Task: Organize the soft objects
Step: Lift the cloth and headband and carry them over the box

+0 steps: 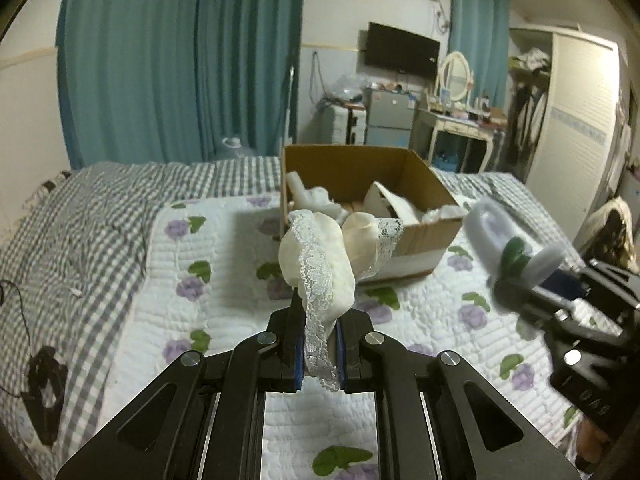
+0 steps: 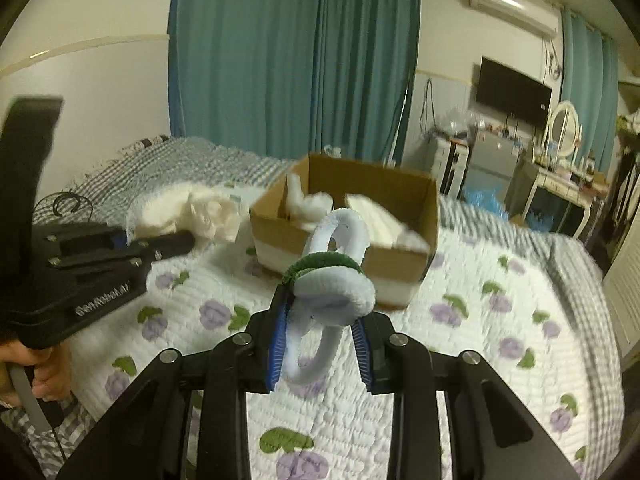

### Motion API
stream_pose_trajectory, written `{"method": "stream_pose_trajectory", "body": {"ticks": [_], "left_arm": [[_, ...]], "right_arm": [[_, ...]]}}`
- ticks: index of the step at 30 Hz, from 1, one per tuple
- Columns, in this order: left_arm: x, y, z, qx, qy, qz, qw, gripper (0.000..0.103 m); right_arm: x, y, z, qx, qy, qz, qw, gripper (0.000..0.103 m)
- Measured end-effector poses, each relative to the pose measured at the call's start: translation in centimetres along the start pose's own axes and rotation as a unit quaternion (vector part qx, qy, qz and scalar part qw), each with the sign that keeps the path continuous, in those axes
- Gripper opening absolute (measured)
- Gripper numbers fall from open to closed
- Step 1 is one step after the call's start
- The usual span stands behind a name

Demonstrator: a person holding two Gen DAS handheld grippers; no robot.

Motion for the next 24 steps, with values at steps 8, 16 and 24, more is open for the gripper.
{"method": "stream_pose_trajectory", "body": {"ticks": [8, 16, 24], "left_arm": [[0.9, -2.0, -0.2, 0.001, -0.002, 0.033, 0.9994, 0.011], [1.6, -4.9, 0.2, -0.010, 0.007, 0.080, 0.9967, 0.011], [-0.4, -7.4, 0.9, -0.010, 0.025, 0.084, 0.9961, 0.011]], "right_arm": [[2.0, -3.6, 0.7, 0.010, 0.010, 0.053, 0.998, 0.030], [2.5, -6.2, 1.5, 0.019, 0.020, 0.087, 0.996, 0.030], [0.3, -8.5, 3.3, 0.025, 0.036, 0.099, 0.994, 0.030]]}}
Point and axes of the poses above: each gripper's, at about its wrist camera, not at the fingertips, and x roughly against the way its jaws point, z to its right, y to its underside, the point moved 5 cm from there along -x, roughly the way its jaws point
